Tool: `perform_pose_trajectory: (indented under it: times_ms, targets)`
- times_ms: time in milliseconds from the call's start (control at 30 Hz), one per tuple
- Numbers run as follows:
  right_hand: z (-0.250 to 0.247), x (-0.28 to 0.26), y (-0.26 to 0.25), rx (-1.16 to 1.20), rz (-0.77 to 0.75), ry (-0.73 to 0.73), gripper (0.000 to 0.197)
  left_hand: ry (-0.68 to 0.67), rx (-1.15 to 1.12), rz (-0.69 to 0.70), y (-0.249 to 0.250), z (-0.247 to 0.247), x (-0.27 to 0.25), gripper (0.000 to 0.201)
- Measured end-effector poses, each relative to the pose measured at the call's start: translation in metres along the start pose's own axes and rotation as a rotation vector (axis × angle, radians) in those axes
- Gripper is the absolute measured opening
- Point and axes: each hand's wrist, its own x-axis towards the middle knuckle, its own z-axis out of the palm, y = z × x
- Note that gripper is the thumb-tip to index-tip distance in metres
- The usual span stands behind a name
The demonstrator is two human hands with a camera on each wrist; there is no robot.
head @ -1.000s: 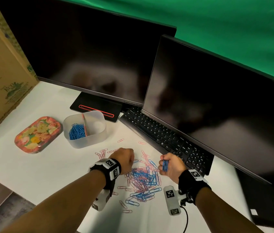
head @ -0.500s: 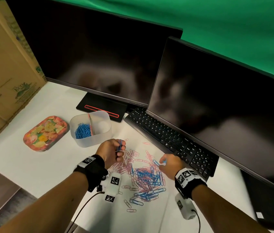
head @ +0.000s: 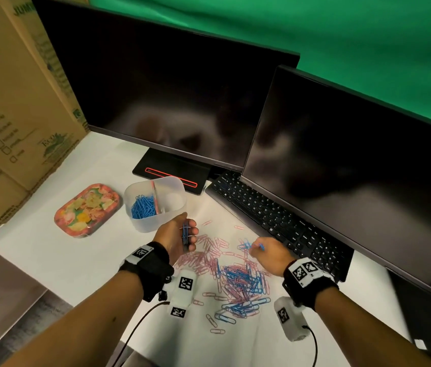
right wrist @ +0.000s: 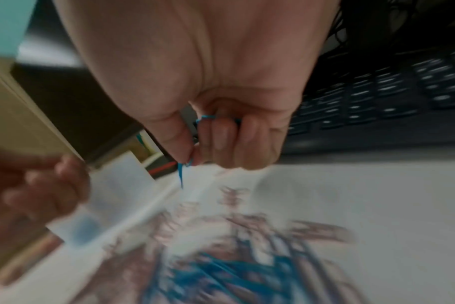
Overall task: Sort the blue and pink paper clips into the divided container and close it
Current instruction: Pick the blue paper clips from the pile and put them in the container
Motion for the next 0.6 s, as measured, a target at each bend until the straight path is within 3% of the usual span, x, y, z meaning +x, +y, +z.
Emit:
perform_pose_trajectory:
  times_ms: [133,233,433,600]
  targets:
    - [0.002,0.01,-0.056,0.352,-0.111,-0.137,0.021,0.036,-0.05,0.01,0.012,-0.004,-0.006,0.029]
    - [0.016,0.022,-0.109,0.406,-0.13,-0.165,0.024,0.061,-0.066,0.068,0.026,-0.009,-0.01,0.024]
    - [0.033,0.042,-0.2,0.186,-0.251,-0.11,0.019,0.167,-0.142,0.154,0.07,-0.054,-0.011,0.021]
    - [0.047,0.058,-0.247,0.123,-0.207,-0.154,0.021,0.258,-0.036,0.144,0.1,-0.069,-0.005,0.022]
